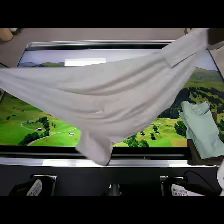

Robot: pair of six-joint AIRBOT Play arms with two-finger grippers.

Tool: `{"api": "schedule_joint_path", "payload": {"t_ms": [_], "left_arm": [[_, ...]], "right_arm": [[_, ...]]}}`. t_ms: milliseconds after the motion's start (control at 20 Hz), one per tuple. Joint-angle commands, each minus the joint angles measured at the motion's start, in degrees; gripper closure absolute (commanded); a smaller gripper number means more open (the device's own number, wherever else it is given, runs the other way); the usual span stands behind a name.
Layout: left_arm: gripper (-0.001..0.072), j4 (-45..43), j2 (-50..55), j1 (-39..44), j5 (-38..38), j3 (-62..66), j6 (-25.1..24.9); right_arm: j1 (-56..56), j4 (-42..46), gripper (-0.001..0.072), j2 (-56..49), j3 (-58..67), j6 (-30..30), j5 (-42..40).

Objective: Fold the shirts.

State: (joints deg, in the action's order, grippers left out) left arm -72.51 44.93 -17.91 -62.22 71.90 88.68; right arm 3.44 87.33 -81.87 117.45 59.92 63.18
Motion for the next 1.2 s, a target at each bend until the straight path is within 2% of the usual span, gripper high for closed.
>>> {"api": "schedule_joint_path", "payload": {"t_ms": [0,100,200,250,350,400,450,500,550,700,750,800,950,1150], "left_arm": [[0.0679,0.5,2.3,3.9,5.9,-17.3,-0.4],[0.0679,0.5,4.1,7.1,11.3,-24.5,-0.4],[0.068,0.5,6.6,9.8,12.3,-28.0,-0.2],[0.068,0.5,8.1,11.3,12.2,-28.8,0.1],[0.0679,0.5,10.6,14.4,12.2,-29.3,0.0],[0.0679,0.4,11.4,15.5,12.3,-29.2,-0.7],[0.0679,0.4,11.7,15.6,12.2,-28.9,-1.4],[0.0679,-0.2,11.6,15.3,11.6,-28.3,-1.3],[0.0679,-1.3,11.5,14.6,10.0,-27.1,-1.3],[0.0679,-6.4,11.3,12.6,2.8,-22.1,-1.3],[0.0679,-7.4,11.2,12.5,1.4,-20.9,-1.4],[0.0679,-7.7,11.2,12.6,0.6,-20.0,-2.1],[0.0679,-7.7,11.1,12.7,-1.6,-19.7,-2.9],[0.0679,-7.6,11.1,12.7,-4.7,-19.7,-4.8]], "right_arm": [[0.0,-8.9,0.0683,-13.9,0.0,5.8,-5.0],[0.0,-13.8,0.0683,-19.6,0.0,8.5,-5.6],[0.0,-20.2,0.0683,-23.8,0.0,8.5,-3.5],[-0.1,-22.8,0.0682,-25.6,0.0,8.2,-0.7],[-0.4,-19.8,0.0682,-28.7,0.0,7.3,8.7],[-0.5,-18.7,0.066,-30.0,0.0,7.8,13.4],[-0.4,-18.9,0.0399,-30.5,0.0,7.5,16.5],[-0.2,-19.8,0.006,-30.2,0.0,4.4,19.1],[0.0,-20.1,0.0042,-29.3,0.0,2.4,22.0],[-0.7,-16.3,0.0046,-24.2,-2.1,-0.8,35.8],[-2.0,-16.1,0.0071,-21.3,-6.2,-1.4,37.5],[-4.1,-15.7,0.0093,-16.9,-13.4,-1.5,35.9],[-10.0,-16.6,0.0082,-1.9,-41.3,-2.1,23.0],[-10.0,-30.6,0.0082,10.2,-71.2,1.1,10.9]]}}
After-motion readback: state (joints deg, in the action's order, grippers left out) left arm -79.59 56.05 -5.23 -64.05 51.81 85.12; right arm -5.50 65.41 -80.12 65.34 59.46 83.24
